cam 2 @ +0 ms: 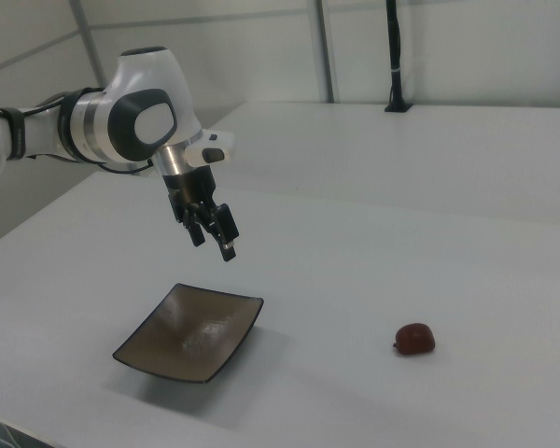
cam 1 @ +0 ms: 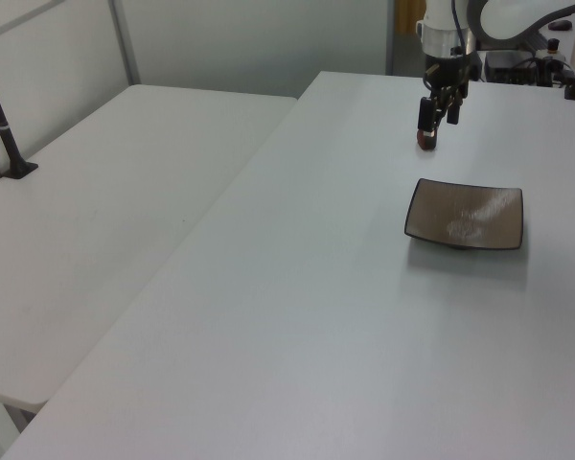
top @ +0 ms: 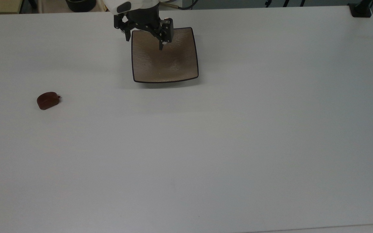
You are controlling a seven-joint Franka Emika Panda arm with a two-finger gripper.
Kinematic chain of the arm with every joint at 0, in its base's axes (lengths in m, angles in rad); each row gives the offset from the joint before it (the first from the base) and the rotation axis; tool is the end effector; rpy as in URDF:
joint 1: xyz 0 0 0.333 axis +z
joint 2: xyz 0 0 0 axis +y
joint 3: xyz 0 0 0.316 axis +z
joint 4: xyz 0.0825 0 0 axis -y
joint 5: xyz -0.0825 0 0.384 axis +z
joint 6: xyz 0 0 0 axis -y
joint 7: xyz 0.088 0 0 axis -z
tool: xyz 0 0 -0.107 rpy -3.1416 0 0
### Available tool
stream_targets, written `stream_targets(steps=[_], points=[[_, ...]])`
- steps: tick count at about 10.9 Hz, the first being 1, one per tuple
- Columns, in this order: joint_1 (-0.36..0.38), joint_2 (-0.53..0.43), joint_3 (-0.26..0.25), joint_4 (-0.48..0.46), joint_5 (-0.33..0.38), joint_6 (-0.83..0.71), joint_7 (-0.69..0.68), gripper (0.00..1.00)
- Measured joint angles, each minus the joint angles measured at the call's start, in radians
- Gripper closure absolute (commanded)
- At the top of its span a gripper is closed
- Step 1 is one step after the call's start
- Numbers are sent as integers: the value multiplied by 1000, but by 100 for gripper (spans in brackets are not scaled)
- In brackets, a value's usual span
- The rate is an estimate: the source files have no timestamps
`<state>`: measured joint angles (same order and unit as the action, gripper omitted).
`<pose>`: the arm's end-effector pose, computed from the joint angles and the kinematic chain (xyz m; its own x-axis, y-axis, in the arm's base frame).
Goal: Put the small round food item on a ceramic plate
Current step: 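Move the gripper over to the small reddish-brown food item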
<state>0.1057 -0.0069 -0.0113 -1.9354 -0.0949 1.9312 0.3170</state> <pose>0.5554 0.0460 0.4859 0.9820 -0.1868 0.0288 -0.1886 -0.9785 0.0839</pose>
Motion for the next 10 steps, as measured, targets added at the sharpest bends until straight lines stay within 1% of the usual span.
stream_targets(steps=[2, 4, 5, 7, 9, 10], points=[[-15, 0, -2, 0, -1, 64, 164, 0], [-70, 10, -6, -3, -7, 145, 324, 0], [-102, 22, -13, -5, -11, 186, 380, 0], [-134, 56, -56, -6, -17, 270, 462, 0], [-145, 111, -104, -9, -61, 347, 515, 0], [-157, 146, -116, -8, -77, 386, 535, 0]])
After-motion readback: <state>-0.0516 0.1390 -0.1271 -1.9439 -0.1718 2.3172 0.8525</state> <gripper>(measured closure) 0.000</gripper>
